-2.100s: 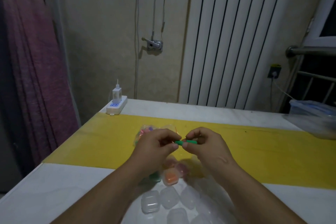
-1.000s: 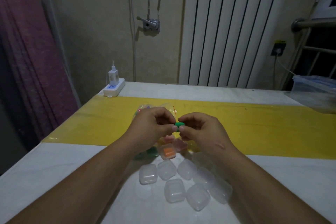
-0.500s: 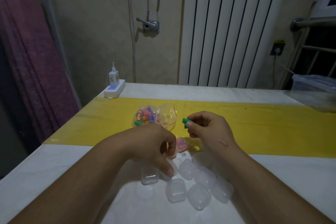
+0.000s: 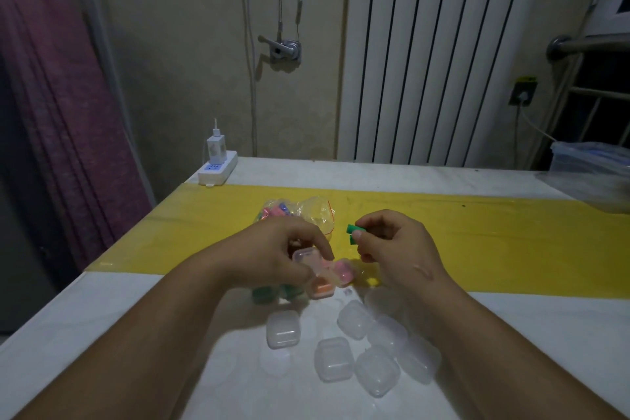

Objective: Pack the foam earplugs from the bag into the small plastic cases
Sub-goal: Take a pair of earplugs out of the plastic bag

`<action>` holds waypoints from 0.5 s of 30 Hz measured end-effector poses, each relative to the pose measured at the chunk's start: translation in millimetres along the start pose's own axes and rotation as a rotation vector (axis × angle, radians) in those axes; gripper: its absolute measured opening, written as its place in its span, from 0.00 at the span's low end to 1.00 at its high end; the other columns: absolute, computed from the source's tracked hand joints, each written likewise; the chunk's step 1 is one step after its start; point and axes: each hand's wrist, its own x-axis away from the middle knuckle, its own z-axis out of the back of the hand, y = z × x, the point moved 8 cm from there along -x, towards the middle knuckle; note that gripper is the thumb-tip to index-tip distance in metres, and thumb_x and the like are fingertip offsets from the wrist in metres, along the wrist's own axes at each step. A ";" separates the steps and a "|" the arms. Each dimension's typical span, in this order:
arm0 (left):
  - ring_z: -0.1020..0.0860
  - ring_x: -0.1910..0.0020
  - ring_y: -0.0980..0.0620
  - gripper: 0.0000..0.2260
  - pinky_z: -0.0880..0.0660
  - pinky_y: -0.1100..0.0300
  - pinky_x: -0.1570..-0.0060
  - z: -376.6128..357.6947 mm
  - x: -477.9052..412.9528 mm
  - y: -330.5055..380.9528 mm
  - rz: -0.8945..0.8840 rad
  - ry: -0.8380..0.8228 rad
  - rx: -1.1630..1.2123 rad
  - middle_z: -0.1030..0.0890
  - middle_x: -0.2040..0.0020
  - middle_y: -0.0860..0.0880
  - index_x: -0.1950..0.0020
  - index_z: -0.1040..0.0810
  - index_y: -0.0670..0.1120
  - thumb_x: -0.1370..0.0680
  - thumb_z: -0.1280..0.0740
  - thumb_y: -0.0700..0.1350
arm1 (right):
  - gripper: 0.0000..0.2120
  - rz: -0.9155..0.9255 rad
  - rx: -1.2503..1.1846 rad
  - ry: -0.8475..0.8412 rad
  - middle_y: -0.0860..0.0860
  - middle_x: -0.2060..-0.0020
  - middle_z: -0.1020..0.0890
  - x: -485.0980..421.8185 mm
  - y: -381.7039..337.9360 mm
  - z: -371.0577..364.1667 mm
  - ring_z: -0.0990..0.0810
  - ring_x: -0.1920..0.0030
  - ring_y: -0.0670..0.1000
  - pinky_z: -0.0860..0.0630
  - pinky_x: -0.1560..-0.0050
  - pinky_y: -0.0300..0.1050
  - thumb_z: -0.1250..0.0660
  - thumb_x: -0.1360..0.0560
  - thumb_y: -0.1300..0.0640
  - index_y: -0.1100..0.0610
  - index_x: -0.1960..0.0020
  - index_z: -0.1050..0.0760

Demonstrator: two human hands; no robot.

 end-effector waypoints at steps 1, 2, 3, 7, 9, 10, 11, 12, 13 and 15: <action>0.22 0.50 0.59 0.13 0.22 0.62 0.50 1.1 -1.1 -1.6 0.005 0.029 0.024 0.20 0.49 0.58 0.51 0.19 0.59 0.29 0.28 0.40 | 0.06 0.007 0.009 -0.009 0.53 0.63 0.16 0.5 -1.3 -0.4 0.21 0.67 0.51 0.20 0.59 0.53 0.29 0.27 0.63 0.52 0.56 0.20; 0.21 0.50 0.58 0.12 0.22 0.61 0.50 2.7 -2.5 -3.7 0.014 0.065 0.065 0.19 0.49 0.58 0.51 0.19 0.58 0.28 0.27 0.41 | 0.07 0.015 0.015 -0.019 0.53 0.64 0.18 0.6 -2.6 -0.7 0.23 0.69 0.50 0.22 0.62 0.51 0.30 0.26 0.63 0.51 0.56 0.21; 0.21 0.50 0.57 0.12 0.20 0.60 0.51 4.3 -3.4 -5.6 0.024 0.107 0.125 0.19 0.50 0.57 0.51 0.19 0.58 0.28 0.26 0.41 | 0.08 0.018 0.017 -0.031 0.52 0.64 0.19 1.0 -3.9 -0.9 0.24 0.71 0.50 0.23 0.64 0.48 0.31 0.26 0.64 0.51 0.56 0.20; 0.18 0.53 0.54 0.14 0.18 0.55 0.57 6.0 -4.5 -9.7 0.066 0.240 0.405 0.19 0.49 0.53 0.49 0.19 0.53 0.27 0.27 0.34 | 0.10 -0.027 -0.027 -0.061 0.50 0.66 0.20 3.0 -5.0 -2.0 0.24 0.72 0.47 0.23 0.68 0.38 0.32 0.26 0.68 0.55 0.59 0.18; 0.18 0.53 0.51 0.17 0.19 0.58 0.58 4.5 -4.1 -9.6 0.071 0.258 0.525 0.20 0.46 0.50 0.48 0.19 0.50 0.28 0.29 0.30 | 0.10 -0.044 -0.033 -0.076 0.50 0.67 0.19 4.8 -5.2 -4.6 0.22 0.73 0.46 0.23 0.68 0.38 0.32 0.26 0.68 0.56 0.60 0.17; 0.17 0.53 0.50 0.20 0.20 0.59 0.58 3.3 -4.3 -9.6 0.072 0.249 0.564 0.20 0.45 0.50 0.46 0.19 0.51 0.28 0.30 0.28 | 0.11 -0.052 -0.040 -0.084 0.50 0.68 0.19 5.5 -5.1 -6.0 0.22 0.73 0.46 0.23 0.67 0.39 0.33 0.26 0.69 0.55 0.60 0.18; 0.17 0.52 0.48 0.22 0.20 0.59 0.57 2.1 -4.4 -10.1 0.077 0.240 0.591 0.20 0.44 0.51 0.45 0.19 0.52 0.28 0.31 0.27 | 0.12 -0.061 -0.049 -0.088 0.50 0.68 0.19 6.2 -5.1 -6.9 0.21 0.73 0.46 0.23 0.67 0.40 0.34 0.26 0.69 0.55 0.60 0.18; 0.17 0.53 0.47 0.23 0.19 0.57 0.55 1.6 -4.6 -10.8 0.080 0.237 0.616 0.19 0.45 0.51 0.44 0.19 0.53 0.27 0.32 0.27 | 0.13 -0.066 -0.055 -0.089 0.49 0.69 0.19 6.4 -4.9 -7.3 0.21 0.73 0.46 0.23 0.66 0.41 0.35 0.26 0.70 0.55 0.61 0.17; 0.16 0.54 0.46 0.23 0.18 0.54 0.54 1.9 -4.5 -11.7 0.084 0.241 0.641 0.19 0.45 0.50 0.44 0.19 0.53 0.26 0.33 0.27 | 0.14 -0.067 -0.058 -0.091 0.49 0.70 0.19 6.6 -5.6 -7.4 0.21 0.72 0.47 0.23 0.66 0.41 0.36 0.26 0.70 0.54 0.61 0.17; 0.16 0.57 0.46 0.20 0.18 0.51 0.53 3.0 -4.0 -12.0 0.094 0.254 0.666 0.19 0.46 0.47 0.43 0.19 0.52 0.25 0.33 0.28 | 0.15 -0.058 -0.065 -0.101 0.48 0.70 0.19 7.6 -8.0 -8.5 0.21 0.71 0.47 0.22 0.66 0.40 0.37 0.26 0.70 0.54 0.61 0.17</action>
